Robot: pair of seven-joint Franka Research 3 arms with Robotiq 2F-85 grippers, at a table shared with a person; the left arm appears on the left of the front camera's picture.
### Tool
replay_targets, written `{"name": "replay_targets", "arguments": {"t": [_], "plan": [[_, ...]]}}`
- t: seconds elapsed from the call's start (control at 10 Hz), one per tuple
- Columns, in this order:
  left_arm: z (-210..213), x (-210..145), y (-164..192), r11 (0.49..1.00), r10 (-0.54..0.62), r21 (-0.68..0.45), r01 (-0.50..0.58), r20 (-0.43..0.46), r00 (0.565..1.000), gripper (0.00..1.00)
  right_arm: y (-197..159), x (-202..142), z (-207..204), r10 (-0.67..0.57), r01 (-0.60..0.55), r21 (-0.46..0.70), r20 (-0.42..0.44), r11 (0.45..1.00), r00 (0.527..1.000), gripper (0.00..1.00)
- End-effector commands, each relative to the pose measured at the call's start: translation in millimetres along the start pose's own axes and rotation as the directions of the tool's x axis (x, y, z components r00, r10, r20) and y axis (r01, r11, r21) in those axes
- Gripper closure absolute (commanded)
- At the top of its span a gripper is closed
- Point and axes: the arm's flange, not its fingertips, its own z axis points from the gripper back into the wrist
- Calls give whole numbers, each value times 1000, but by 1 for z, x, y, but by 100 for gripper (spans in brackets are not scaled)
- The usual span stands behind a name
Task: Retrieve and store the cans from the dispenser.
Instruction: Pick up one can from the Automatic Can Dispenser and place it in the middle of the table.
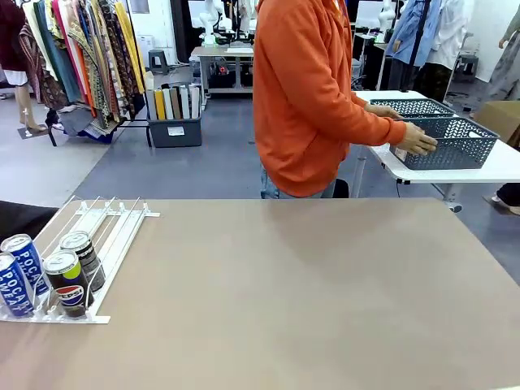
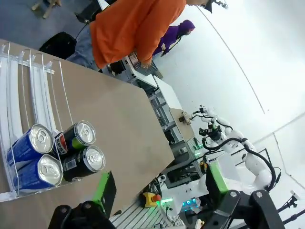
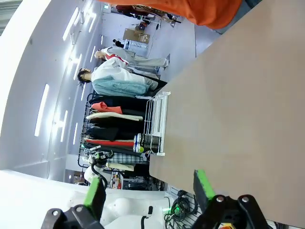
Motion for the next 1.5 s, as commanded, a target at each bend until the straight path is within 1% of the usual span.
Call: {"name": "replay_targets", "arguments": {"t": [0.0,0.2,0.3,0.4,0.5,0.6,0.7,0.8,0.9,1.0,1.1,1.2,1.3,1.4], "plan": [[0,3,1,1000,-25,-15,25,13,1000,0,4,1,-2,-1,1,21,10,1000,1000,0],[0,3,1,1000,-25,-15,25,13,1000,0,4,1,-2,-1,1,21,10,1000,1000,0],[0,0,-1,1000,0,7,0,-2,1000,0,4,1,-2,-1,1,21,10,1000,1000,0],[-18,5,-23,986,-49,153,71,-142,989,0,4,1,-2,-1,1,21,10,1000,1000,0],[-41,8,-48,940,-37,313,137,-307,951,0,4,1,-2,-1,1,21,10,1000,1000,0],[-69,6,-72,837,-22,487,249,-426,905,0,4,1,-2,-1,1,21,10,1000,1000,0],[-96,5,-87,705,4,608,364,-517,856,0,4,1,-2,-1,1,21,10,1000,1000,0],[-115,5,-93,561,53,705,435,-555,830,0,4,1,-2,-1,1,21,10,1000,1000,0],[-139,3,-95,376,109,777,505,-579,808,0,4,1,-2,-1,1,21,10,1000,1000,0],[-149,1,-92,226,152,809,543,-580,800,0,4,1,-2,-1,1,21,10,1000,1000,0],[-153,-1,-89,142,199,811,567,-585,786,0,4,1,-2,-1,1,21,10,1000,1000,0],[-154,-2,-88,167,210,805,569,-593,778,0,4,1,-2,-1,1,21,10,1000,1000,0],[-155,3,-90,259,144,826,501,-546,825,0,4,1,-2,-1,1,21,10,1000,1000,0],[-161,2,-99,276,59,806,524,-559,827,0,4,1,-2,-1,1,21,10,1000,1000,0]]}}
